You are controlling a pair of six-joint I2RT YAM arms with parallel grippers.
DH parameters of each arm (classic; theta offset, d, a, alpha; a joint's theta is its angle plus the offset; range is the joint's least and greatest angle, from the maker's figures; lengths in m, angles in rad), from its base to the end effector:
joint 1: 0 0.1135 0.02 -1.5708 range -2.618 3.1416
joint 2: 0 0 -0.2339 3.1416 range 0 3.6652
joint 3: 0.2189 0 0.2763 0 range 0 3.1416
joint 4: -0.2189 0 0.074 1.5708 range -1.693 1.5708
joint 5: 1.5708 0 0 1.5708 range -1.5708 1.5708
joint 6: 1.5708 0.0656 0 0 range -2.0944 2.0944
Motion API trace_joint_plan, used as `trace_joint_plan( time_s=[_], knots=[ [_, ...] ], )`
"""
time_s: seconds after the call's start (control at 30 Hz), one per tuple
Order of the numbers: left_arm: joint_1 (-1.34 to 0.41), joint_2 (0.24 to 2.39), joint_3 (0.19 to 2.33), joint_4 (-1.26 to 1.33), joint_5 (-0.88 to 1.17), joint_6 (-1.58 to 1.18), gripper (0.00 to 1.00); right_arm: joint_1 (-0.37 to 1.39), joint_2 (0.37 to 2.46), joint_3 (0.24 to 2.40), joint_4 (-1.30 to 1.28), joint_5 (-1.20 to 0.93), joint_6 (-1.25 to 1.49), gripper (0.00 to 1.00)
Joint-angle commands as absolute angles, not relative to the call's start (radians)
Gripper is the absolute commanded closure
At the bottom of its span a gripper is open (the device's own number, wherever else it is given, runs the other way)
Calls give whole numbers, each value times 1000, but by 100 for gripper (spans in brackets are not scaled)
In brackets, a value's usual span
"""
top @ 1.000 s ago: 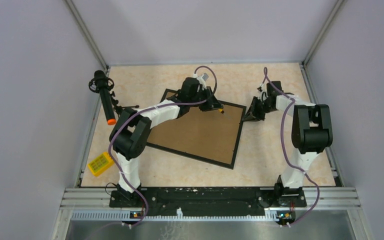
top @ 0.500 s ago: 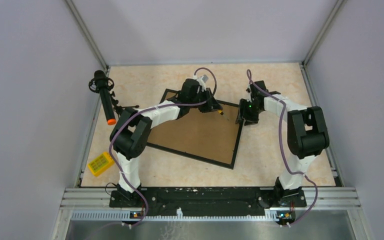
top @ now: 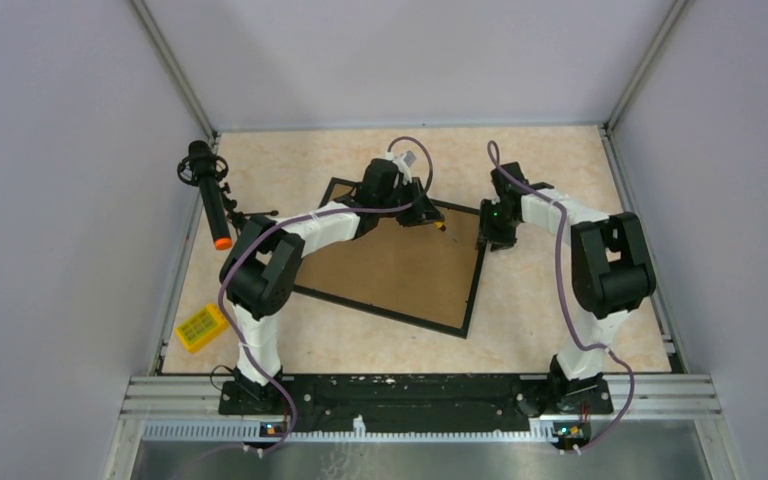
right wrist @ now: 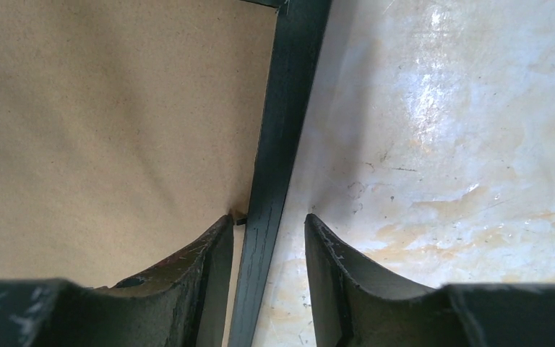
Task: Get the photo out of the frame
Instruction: Release the photo frame item from the photo frame.
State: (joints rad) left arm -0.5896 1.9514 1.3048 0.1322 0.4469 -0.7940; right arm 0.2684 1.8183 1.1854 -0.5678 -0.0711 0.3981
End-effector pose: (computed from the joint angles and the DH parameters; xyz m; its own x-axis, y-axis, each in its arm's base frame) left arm 0.3784 -0.2872 0.1505 -0.8673 -0.1936 -0.4586 0.2791 0.5739 -0.7699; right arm 0.3658 0.1054 0.0991 -0.9408 0.1423 -0.3077 0.0818 0.9761 0.2013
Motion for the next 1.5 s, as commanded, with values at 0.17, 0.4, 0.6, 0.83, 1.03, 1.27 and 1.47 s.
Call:
trace_joint_plan(
  time_s=[0.17,0.4,0.6,0.83,1.03,1.27,1.47],
  knots=[
    [-586,1933,1304,184,437,-789,100,278,1844,1227,-578,-29,418,67],
    [-582,1939,1309,177,433,-786,100,262,1845,1219,-584,-54,405,99],
    [-581,1948,1312,176,441,-791,100,178,1820,1195,-559,-182,400,100],
    [-581,1962,1321,184,453,-799,100,140,1813,1165,-502,-286,407,100],
    [-580,1963,1332,184,457,-775,100,125,1928,1277,-516,-273,431,100],
    [-576,1946,1325,180,448,-754,100,108,2033,1431,-515,-222,401,100],
    [-578,1878,1235,248,476,-787,100,106,1902,1355,-539,-278,342,47]
  ],
)
